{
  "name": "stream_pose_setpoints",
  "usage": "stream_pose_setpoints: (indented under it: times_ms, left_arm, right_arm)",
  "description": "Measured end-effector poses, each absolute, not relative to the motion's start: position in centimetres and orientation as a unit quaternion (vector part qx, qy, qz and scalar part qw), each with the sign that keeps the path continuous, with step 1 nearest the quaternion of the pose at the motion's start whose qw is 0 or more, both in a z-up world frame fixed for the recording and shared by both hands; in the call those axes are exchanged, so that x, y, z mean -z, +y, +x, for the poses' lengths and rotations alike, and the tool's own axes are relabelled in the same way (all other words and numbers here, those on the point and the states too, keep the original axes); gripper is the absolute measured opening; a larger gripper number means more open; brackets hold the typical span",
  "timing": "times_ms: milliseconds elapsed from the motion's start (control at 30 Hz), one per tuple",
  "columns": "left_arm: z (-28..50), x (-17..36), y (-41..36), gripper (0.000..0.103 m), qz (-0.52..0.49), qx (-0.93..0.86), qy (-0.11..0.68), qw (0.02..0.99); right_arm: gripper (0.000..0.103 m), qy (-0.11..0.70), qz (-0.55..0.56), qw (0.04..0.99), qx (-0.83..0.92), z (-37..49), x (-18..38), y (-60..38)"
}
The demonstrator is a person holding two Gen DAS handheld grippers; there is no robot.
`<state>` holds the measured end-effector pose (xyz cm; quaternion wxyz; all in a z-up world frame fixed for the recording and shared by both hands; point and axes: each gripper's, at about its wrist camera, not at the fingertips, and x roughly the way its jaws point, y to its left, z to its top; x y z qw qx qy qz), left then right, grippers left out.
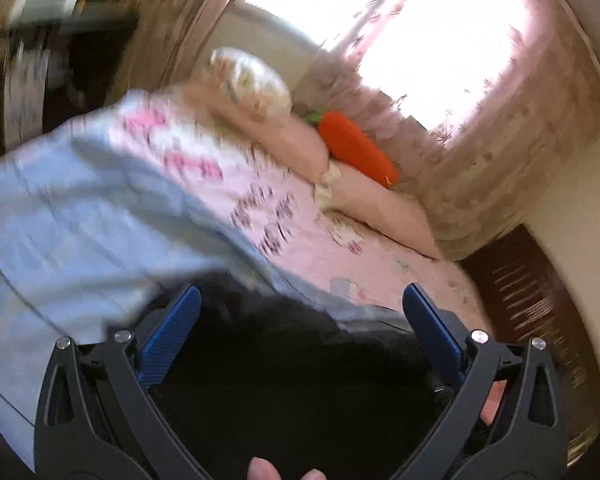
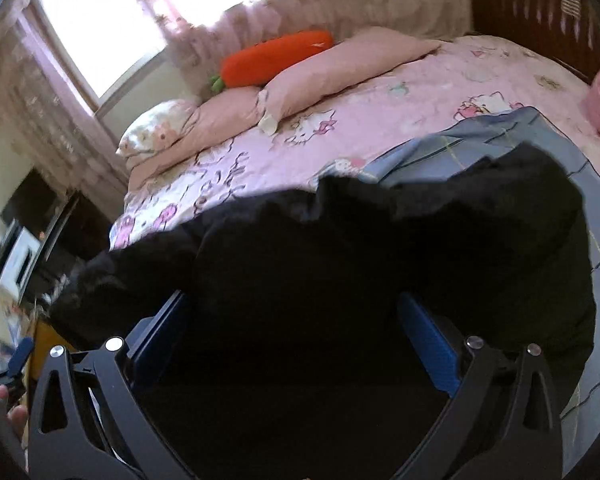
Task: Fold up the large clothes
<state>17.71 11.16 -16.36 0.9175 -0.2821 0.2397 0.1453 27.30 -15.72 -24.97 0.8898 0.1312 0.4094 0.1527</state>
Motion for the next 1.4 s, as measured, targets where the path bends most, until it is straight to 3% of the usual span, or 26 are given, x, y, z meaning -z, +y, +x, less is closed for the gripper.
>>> stream_pose_setpoints:
  times_ms: [167, 300, 467, 567, 700, 900, 1167, 1267, 1333, 1400]
  left_arm:
    - [20.2, 17.5, 5.8, 0.101, -0.160, -0.126, 0.236, 0.950]
    - [26.4, 23.6, 6.1, 0.101, -0.169, -0.134, 0.285, 0.934]
    - [34.9, 32.2, 7.2, 0.101, -0.066, -0.164, 0.433, 0.884]
    - [35.7, 34.6, 8.8, 0.101, 0.003, -0.188, 0.456, 0.870]
    - [34.2, 36.4, 13.0, 0.101, -0.002, -0.202, 0.465, 0.862]
    - [31.2, 37.4, 17.3, 0.101, -0.059, -0.248, 0.453, 0.854]
    - [30.9, 37.9, 16.3, 0.101, -0.033, -0.270, 0.445, 0.853]
    - [30.7, 34.3, 14.4, 0.101, 0.006, -0.289, 0.414, 0.863]
    - [29.5, 29.0, 11.9, 0.101, -0.030, -0.257, 0.351, 0.900]
    - [29.2, 25.8, 9.3, 0.101, -0.094, -0.210, 0.320, 0.919]
  right_arm:
    - [0.102, 0.316, -0.026, 0.940, -0.128, 28.0, 24.2, -11.9]
    - [0.102, 0.371, -0.036, 0.921, -0.113, 34.2, 28.8, -10.1]
    - [0.102, 0.490, -0.063, 0.862, -0.114, 40.4, 35.8, -10.7]
    - [0.102, 0.485, -0.077, 0.861, -0.133, 41.0, 36.3, -12.9]
    - [0.102, 0.462, -0.111, 0.874, -0.105, 40.9, 36.2, -16.0]
    - [0.102, 0.428, -0.129, 0.892, -0.067, 39.4, 36.4, -18.2]
    - [0.102, 0.434, -0.133, 0.889, -0.056, 39.1, 37.0, -18.0]
    - [0.102, 0.415, -0.148, 0.897, -0.028, 38.5, 35.2, -17.7]
    - [0.102, 0.362, -0.109, 0.925, -0.024, 36.5, 31.4, -17.4]
    - [0.102, 0.364, -0.061, 0.928, -0.056, 35.7, 29.7, -16.4]
